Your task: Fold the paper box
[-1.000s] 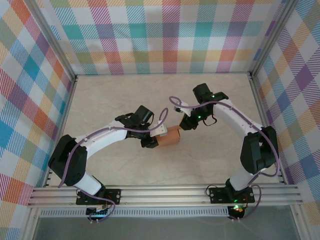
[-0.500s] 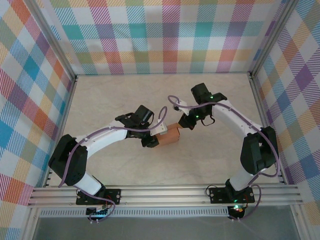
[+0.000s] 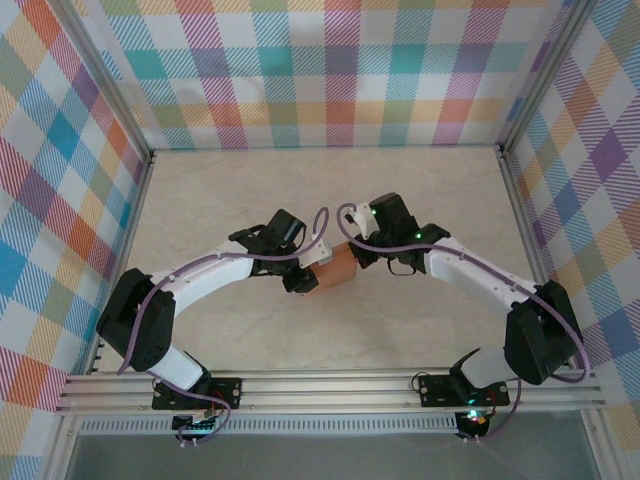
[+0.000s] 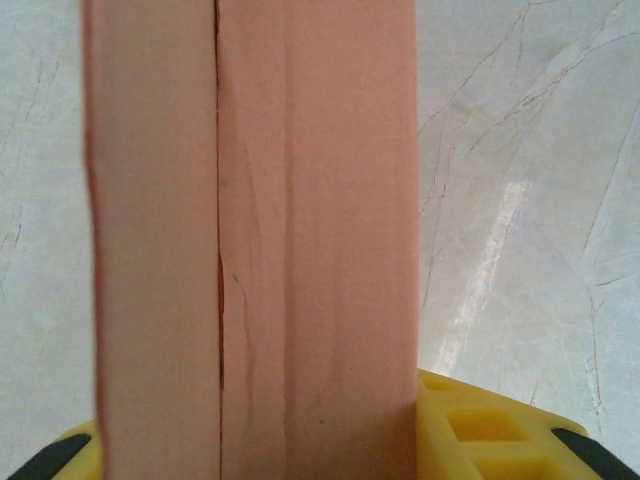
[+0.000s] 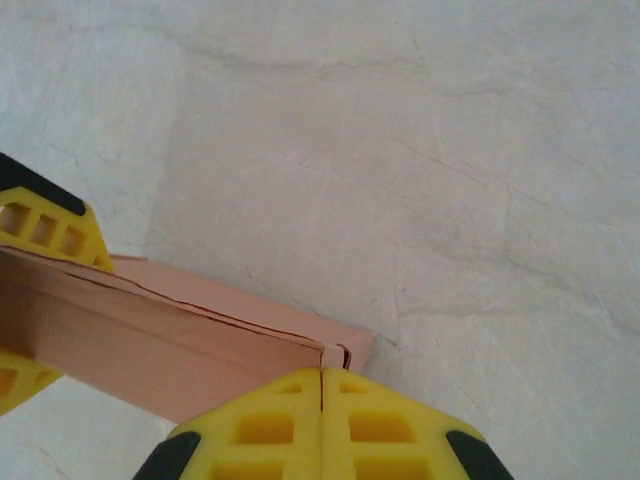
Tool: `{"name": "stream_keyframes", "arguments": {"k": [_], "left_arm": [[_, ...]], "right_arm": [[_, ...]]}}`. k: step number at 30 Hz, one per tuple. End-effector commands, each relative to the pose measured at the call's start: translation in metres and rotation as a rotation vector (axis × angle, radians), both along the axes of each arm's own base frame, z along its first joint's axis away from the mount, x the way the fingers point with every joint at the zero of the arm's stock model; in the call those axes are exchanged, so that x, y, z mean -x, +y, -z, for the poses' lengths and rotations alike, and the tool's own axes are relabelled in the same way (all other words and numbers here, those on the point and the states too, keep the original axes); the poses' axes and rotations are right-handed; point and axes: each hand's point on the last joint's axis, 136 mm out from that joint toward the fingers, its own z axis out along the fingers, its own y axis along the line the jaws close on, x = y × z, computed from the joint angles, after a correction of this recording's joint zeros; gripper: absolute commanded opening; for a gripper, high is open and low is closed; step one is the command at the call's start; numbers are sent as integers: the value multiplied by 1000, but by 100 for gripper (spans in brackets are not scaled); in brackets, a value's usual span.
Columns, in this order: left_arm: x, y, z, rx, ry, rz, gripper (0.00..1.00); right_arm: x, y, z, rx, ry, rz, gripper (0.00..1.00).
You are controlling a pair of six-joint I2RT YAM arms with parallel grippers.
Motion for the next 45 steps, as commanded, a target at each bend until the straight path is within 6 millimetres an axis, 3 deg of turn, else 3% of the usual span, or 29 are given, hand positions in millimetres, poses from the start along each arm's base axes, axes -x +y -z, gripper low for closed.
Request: {"name": "stream_keyframes", "arguments": {"k": [1, 7, 14, 20, 25, 34, 41, 45], "left_arm": [[-2, -8, 6, 25, -15, 29, 23], [-2, -10, 5, 39, -13, 33, 23], [1, -10, 9, 33, -1, 44, 23], [-1, -10, 7, 36, -12, 34, 24], [-1, -13, 5, 33, -22, 27, 42], [-1, -16, -5, 28, -108, 28, 60], [2, -22, -37, 114, -147, 21, 88], [0, -17, -58, 154, -186, -36, 98]], "right_arm": [[-3, 1, 0, -100, 4, 141, 0], [8, 2, 5, -160, -49, 173, 0], [23, -4, 31, -133, -113, 101, 0], [26, -10, 29, -88, -167, 65, 0], [26, -6, 36, -130, -148, 83, 0], [24, -11, 35, -135, -189, 104, 0], [23, -10, 31, -128, -183, 114, 0], [21, -12, 25, -116, -168, 135, 0]]}}
